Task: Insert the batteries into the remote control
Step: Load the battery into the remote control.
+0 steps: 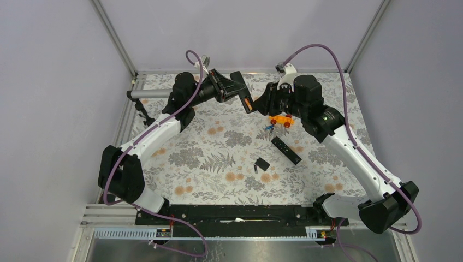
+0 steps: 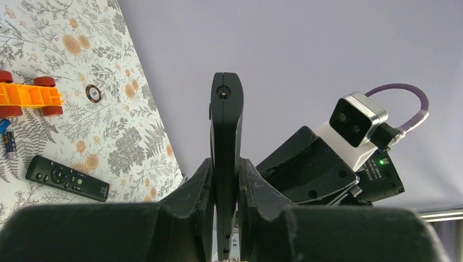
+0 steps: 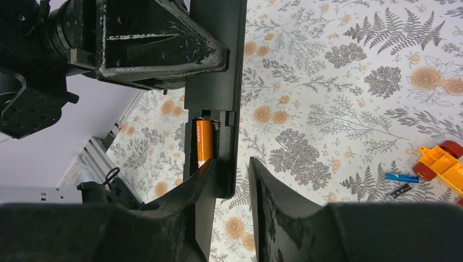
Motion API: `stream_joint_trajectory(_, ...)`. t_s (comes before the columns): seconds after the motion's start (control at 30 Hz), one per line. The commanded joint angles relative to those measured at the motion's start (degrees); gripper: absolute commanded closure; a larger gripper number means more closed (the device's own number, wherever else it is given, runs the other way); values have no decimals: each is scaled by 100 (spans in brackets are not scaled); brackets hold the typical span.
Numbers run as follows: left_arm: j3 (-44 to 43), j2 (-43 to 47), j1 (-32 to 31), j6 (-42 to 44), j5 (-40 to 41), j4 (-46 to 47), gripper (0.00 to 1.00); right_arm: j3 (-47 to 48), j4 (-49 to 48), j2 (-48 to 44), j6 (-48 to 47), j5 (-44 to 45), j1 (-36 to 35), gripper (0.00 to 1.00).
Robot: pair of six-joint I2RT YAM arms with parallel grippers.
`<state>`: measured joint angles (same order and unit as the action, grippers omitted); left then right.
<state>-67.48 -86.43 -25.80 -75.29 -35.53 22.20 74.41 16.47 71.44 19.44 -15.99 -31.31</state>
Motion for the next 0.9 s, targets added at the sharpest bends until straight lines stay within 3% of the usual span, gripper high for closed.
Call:
stream_joint_trajectory(0.0, -397, 65, 23, -73, 274, 287, 100, 79, 189, 40, -203, -12, -136, 65)
stream_joint_trajectory(0.6, -158, 217, 14, -39, 726, 395, 100, -105, -30, 208, -143, 650, -809, 67)
stream_joint_trajectory(0.87, -72, 241, 53, 241, 423, 381, 100, -18, 125, 160, -8, 1504, -815, 67)
